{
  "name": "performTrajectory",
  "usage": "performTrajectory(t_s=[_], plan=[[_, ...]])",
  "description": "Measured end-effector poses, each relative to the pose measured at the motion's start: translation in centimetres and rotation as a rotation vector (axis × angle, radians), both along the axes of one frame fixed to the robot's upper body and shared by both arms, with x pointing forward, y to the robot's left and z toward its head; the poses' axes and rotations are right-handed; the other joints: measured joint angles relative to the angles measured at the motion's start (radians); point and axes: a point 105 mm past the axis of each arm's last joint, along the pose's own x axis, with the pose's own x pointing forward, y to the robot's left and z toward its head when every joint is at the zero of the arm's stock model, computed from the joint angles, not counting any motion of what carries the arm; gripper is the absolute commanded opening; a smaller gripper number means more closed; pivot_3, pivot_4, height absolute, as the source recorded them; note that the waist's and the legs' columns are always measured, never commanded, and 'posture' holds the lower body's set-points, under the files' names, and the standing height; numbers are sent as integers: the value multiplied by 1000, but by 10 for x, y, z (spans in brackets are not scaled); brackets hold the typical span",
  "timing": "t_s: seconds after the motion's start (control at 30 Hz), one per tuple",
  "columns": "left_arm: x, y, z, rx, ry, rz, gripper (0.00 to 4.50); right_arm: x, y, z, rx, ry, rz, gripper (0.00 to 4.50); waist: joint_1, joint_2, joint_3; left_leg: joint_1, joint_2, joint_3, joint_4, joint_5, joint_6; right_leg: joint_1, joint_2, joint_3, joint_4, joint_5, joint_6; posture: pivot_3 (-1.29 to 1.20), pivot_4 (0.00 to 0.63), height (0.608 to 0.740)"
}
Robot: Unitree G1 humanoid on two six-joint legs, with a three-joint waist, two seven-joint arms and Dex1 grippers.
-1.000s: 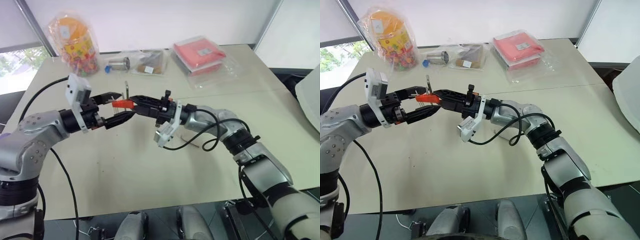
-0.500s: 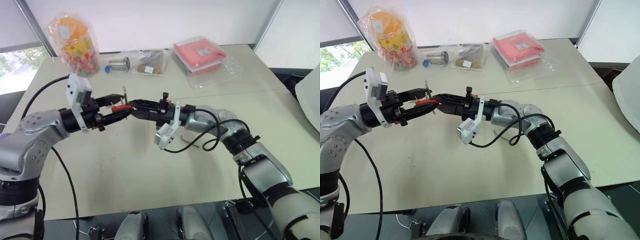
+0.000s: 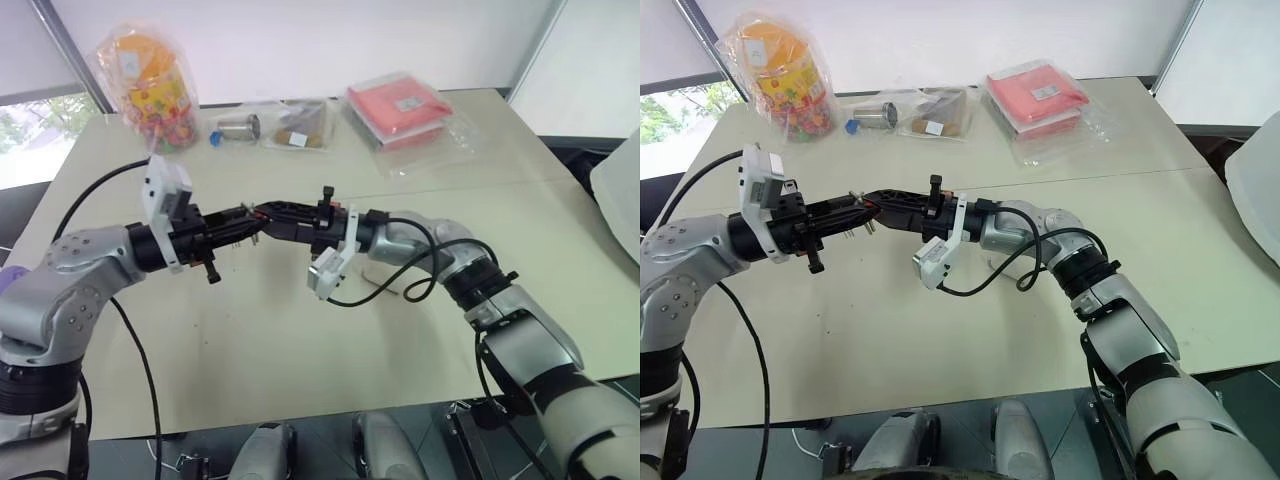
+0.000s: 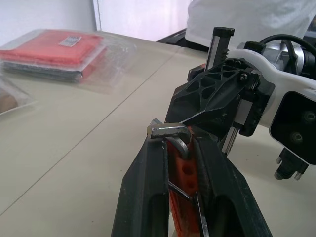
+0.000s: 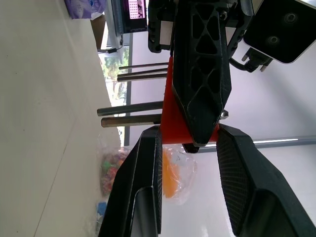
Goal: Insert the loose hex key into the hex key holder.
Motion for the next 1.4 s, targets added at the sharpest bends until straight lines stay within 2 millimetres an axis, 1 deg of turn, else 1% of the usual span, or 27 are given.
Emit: performTrajectory(t_s=[0.17,0.23,0.27,0.37,0.67,0.77,0.87,0.93,0.97,1.03,1.1,1.17,1.2,1.3,1.4], plan=[[0,0,0,0,-2,6,110,0,0,0,2,4,-1,980,0,0,0,0,0,0,0,0,0,0,0,0,0,0,0,0,150,740],[0,0,0,1,-2,8,110,1,0,0,2,7,-1,2044,0,0,0,0,0,0,0,0,0,0,0,0,0,0,0,0,150,740],[1,0,-1,3,-2,15,110,1,-1,1,9,11,-5,2451,0,0,0,0,0,0,0,0,0,0,0,0,0,0,0,0,150,740],[3,3,-4,5,10,40,110,3,-3,4,32,21,-11,3917,0,0,0,0,0,0,0,0,0,0,0,0,0,0,0,0,150,740],[4,5,-6,4,13,56,110,8,-6,5,32,48,-35,3917,0,0,0,0,0,0,0,0,0,0,0,0,0,0,0,0,150,740],[4,5,-6,4,16,62,110,16,-14,2,2,115,-74,3917,0,0,0,0,0,0,0,0,0,0,0,0,0,0,0,0,150,740],[4,7,-7,2,18,74,110,33,-41,-15,-42,344,-197,3917,4,-1,0,0,0,-1,2,0,1,3,-1,-1,-1,0,0,0,150,740],[4,7,-9,-2,22,79,110,50,-65,-28,-5,606,-334,3917,4,-1,0,0,0,-1,3,-1,2,3,-1,-1,-1,0,0,0,150,740],[4,7,-9,-3,23,79,110,56,-75,-32,12,725,-385,3917,4,0,0,-1,0,-1,3,-1,2,3,-1,0,-1,0,0,0,150,740],[2,5,-9,-6,20,73,110,59,-95,-31,41,963,-464,3917,4,0,1,-1,0,-1,2,-1,2,1,-2,0,0,0,0,0,150,740],[2,2,-9,-14,17,64,110,55,-111,-21,78,1199,-531,3917,4,0,1,-1,1,-2,2,-1,2,1,-3,-1,0,0,0,0,150,740],[2,0,-11,-15,22,58,110,46,-117,-14,110,1365,-565,3917,4,0,1,-1,1,-2,1,-4,7,1,-2,-1,0,0,0,0,150,740],[2,-1,-11,-17,23,54,110,41,-117,-14,110,1432,-576,3917,4,0,1,-1,1,-2,1,-4,7,1,-3,-1,-1,0,0,0,150,740],[2,-3,-12,-16,25,43,110,24,-111,-23,64,1581,-590,3917,7,0,1,-1,1,-2,2,-4,7,1,-3,-1,-1,0,0,0,150,740],[2,-4,-11,-20,24,38,110,9,-117,-33,13,1649,-632,3917,21,0,1,-2,0,-1,3,-4,8,1,-4,-1,-1,0,0,0,150,740]])
